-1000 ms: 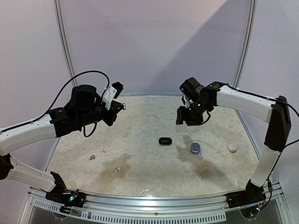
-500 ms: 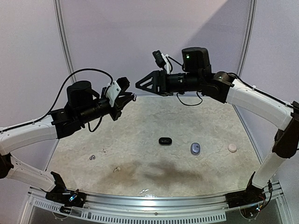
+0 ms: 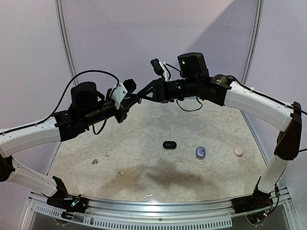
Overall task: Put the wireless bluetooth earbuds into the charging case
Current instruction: Pass from the left arm to the right
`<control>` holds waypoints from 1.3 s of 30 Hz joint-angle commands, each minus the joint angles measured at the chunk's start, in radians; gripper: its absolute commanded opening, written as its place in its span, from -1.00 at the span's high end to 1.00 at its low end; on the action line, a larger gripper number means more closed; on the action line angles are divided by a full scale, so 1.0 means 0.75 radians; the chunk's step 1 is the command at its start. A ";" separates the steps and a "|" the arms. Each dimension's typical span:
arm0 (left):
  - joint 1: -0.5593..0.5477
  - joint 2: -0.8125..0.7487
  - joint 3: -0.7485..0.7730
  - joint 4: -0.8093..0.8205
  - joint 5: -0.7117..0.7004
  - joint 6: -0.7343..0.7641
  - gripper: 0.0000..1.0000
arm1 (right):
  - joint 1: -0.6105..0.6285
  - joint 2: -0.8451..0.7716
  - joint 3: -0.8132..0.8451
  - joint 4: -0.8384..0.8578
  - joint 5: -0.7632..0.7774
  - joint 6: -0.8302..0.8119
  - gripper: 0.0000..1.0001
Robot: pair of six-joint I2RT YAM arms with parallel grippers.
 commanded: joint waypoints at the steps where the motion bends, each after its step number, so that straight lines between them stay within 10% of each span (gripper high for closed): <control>1: -0.029 0.010 0.033 0.034 0.018 0.013 1.00 | 0.004 0.050 0.039 -0.103 0.052 -0.038 0.36; 15: -0.037 0.010 0.039 0.022 0.013 0.016 1.00 | -0.003 0.066 0.067 -0.173 0.151 -0.054 0.38; 30: -0.046 0.005 0.037 0.011 0.011 0.024 1.00 | -0.002 0.055 0.023 -0.063 -0.020 -0.078 1.00; 35: -0.041 -0.008 0.053 -0.088 -0.053 0.005 -0.19 | -0.032 -0.017 -0.057 -0.159 0.072 -0.151 1.00; 39: -0.026 -0.039 0.063 -0.283 -0.068 -0.019 -0.38 | -0.110 -0.115 -0.300 -0.189 0.070 -0.179 1.00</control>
